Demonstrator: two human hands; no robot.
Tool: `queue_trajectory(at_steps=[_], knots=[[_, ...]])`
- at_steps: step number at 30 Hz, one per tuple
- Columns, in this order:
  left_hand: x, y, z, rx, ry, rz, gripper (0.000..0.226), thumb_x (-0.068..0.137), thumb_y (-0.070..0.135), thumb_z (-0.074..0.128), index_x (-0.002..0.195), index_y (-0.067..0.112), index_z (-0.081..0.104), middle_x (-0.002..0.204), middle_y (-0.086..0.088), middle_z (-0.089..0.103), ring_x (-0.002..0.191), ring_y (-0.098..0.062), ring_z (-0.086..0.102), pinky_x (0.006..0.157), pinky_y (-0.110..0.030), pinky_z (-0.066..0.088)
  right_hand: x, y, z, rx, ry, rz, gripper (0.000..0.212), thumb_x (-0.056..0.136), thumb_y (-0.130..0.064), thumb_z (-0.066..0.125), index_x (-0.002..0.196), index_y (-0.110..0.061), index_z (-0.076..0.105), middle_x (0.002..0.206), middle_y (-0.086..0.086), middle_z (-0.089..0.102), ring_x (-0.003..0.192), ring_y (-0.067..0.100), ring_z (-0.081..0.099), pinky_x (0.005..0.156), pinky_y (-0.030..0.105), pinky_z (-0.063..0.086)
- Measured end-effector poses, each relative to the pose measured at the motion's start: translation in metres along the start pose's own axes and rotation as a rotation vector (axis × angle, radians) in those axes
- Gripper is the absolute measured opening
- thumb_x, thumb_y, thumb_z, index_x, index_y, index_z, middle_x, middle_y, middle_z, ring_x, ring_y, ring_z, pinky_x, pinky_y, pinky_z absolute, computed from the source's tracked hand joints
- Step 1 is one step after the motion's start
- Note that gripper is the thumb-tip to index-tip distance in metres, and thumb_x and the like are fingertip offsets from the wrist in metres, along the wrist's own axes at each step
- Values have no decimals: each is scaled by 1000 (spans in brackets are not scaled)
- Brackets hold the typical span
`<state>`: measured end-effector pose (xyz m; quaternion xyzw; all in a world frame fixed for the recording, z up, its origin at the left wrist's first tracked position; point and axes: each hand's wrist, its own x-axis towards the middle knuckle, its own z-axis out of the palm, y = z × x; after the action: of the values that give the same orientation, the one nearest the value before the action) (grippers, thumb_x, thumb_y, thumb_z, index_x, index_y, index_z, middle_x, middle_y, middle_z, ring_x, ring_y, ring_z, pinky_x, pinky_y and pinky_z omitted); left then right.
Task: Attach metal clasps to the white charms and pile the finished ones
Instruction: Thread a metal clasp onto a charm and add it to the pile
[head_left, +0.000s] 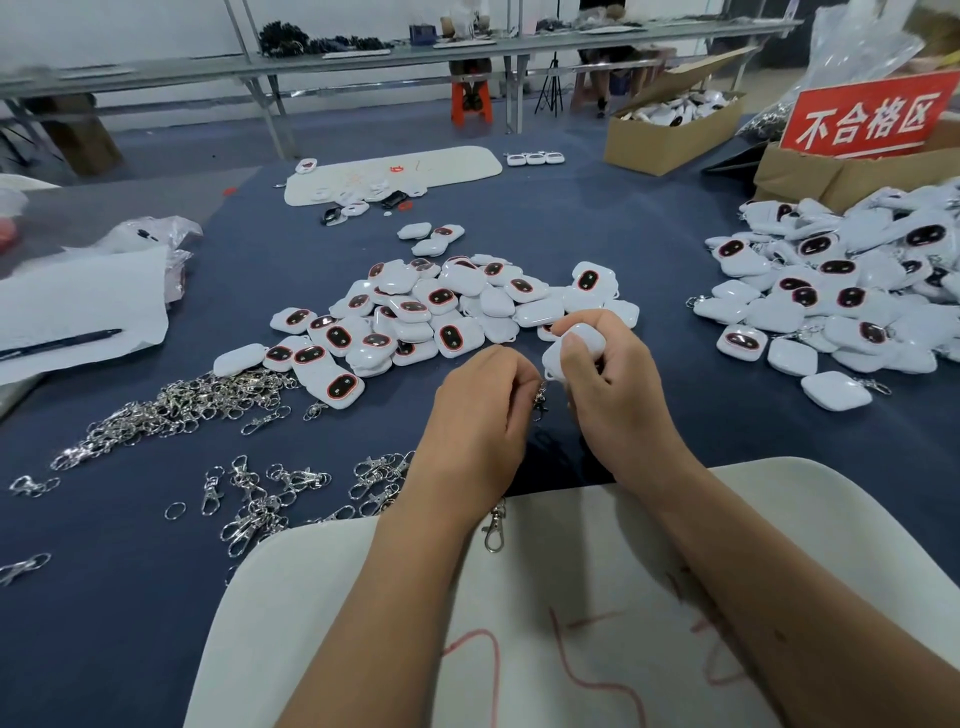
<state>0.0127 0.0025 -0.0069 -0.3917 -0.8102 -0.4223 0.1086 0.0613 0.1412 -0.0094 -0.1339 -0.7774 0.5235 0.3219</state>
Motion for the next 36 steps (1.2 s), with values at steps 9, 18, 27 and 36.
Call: queue_trajectory(at_steps=[9,18,27,36], knots=[[0,5,-2,29,-14,-35,16,98,2,50,87,11,57,81,3,57,79,-22,54,73,-42,46,0,0,1,-59,4,-12,15,100,-8,51,102,-11,65,67,-9,54,56,5,44,54,15,36],[0,8,-2,59,-15,-39,16,96,-4,49,87,8,56,83,0,56,79,-25,51,73,-43,43,1,1,2,-24,-12,13,18,95,-20,48,100,-15,65,61,-15,54,55,6,44,52,17,36],[0,13,5,77,61,-63,20,97,-2,48,85,13,52,86,-3,55,79,-30,49,74,-49,44,0,0,3,87,11,61,14,93,-20,53,95,-14,66,70,-7,59,64,10,49,59,26,42],[3,5,5,-34,112,-51,10,97,6,59,88,11,61,88,2,61,84,-18,54,76,-40,46,-3,-2,4,194,2,61,13,99,-17,49,100,-15,62,62,-8,55,53,11,47,50,26,42]])
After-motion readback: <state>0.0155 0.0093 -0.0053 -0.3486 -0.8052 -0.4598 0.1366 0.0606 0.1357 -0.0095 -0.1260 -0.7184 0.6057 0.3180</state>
